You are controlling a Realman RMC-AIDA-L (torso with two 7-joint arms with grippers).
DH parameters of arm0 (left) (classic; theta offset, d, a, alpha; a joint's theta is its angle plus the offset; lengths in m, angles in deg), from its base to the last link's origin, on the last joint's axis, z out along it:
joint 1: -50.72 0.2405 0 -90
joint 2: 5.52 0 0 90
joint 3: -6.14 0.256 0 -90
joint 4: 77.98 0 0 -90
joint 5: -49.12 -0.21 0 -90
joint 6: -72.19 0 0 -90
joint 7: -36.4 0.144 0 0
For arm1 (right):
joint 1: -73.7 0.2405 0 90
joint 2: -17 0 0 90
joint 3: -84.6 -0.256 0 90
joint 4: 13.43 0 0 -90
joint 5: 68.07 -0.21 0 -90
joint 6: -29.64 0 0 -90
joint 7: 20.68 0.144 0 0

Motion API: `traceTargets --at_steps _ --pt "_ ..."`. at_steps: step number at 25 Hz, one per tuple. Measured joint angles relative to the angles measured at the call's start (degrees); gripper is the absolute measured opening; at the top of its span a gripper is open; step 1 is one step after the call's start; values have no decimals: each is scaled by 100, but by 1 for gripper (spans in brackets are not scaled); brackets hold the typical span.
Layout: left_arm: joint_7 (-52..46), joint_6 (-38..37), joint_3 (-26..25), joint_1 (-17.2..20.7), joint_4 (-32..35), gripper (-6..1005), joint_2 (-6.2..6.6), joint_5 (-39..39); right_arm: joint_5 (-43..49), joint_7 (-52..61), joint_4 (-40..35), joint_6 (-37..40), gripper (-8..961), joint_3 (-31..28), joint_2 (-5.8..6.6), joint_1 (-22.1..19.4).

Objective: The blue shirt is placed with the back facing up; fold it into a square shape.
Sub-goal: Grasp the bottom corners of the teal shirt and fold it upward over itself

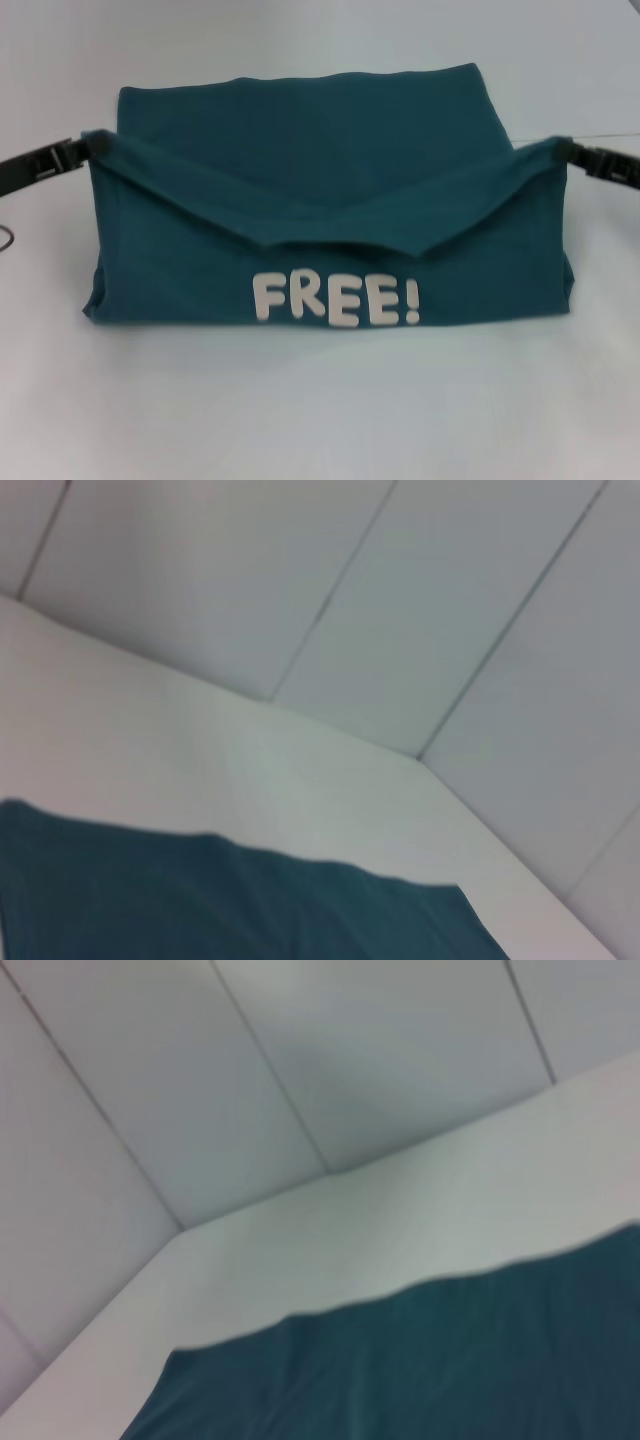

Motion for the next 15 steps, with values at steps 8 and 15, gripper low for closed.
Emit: traceTargets --at_steps 8,15 --pt "478 925 145 -252 -344 24 -31 543 -401 19 22 -1034 32 685 -20 310" --pt "1594 1888 155 -352 -984 25 -93 1176 -664 -418 457 -1963 32 938 -101 461"
